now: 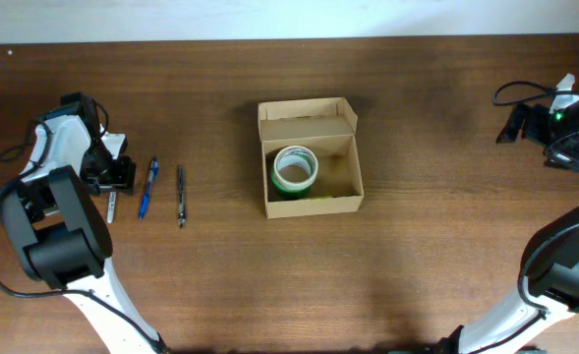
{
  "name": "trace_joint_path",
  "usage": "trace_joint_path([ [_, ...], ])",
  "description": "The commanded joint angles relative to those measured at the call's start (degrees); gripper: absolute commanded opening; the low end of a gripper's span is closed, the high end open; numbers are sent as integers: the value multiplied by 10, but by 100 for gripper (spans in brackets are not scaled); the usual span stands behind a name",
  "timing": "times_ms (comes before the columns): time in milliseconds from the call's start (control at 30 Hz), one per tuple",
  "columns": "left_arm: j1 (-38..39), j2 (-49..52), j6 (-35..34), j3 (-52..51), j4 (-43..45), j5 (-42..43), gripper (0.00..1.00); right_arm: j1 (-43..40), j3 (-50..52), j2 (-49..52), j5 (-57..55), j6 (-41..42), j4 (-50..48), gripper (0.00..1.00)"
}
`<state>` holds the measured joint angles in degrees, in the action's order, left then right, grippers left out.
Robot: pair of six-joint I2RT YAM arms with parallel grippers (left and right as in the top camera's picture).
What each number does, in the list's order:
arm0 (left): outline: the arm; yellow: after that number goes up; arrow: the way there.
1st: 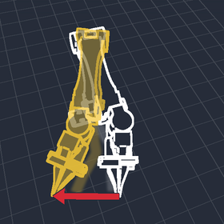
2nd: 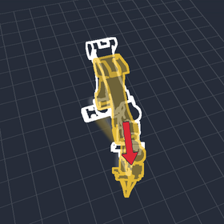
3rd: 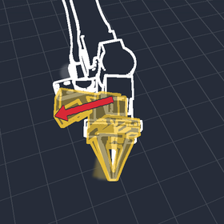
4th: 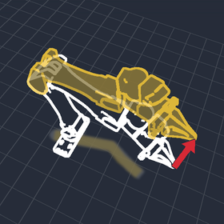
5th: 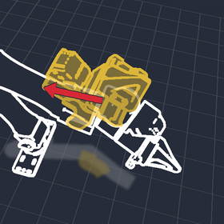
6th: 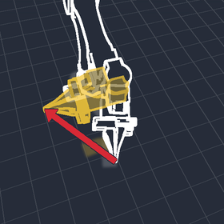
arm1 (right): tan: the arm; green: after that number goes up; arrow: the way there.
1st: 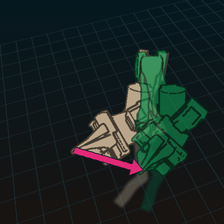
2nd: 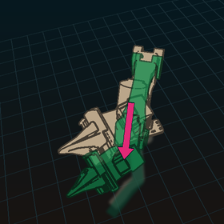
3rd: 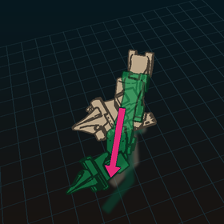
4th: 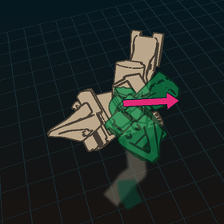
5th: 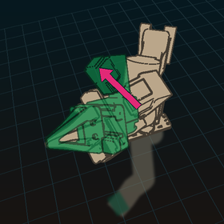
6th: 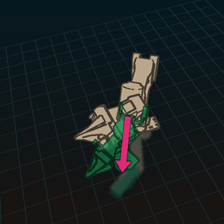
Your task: Pack container
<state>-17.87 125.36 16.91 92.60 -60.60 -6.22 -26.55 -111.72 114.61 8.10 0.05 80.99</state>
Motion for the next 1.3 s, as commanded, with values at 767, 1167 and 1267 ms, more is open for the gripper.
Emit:
trace_joint_path([
  [767,0,53,-11,236,-176,119,2,3,-2,0,7,5,0,99],
  [1167,175,-7,194,665,-343,172,2,3,-2,0,7,5,0,99],
  [1267,255,-34,225,677,-360,169,2,3,-2,0,7,5,0,99],
])
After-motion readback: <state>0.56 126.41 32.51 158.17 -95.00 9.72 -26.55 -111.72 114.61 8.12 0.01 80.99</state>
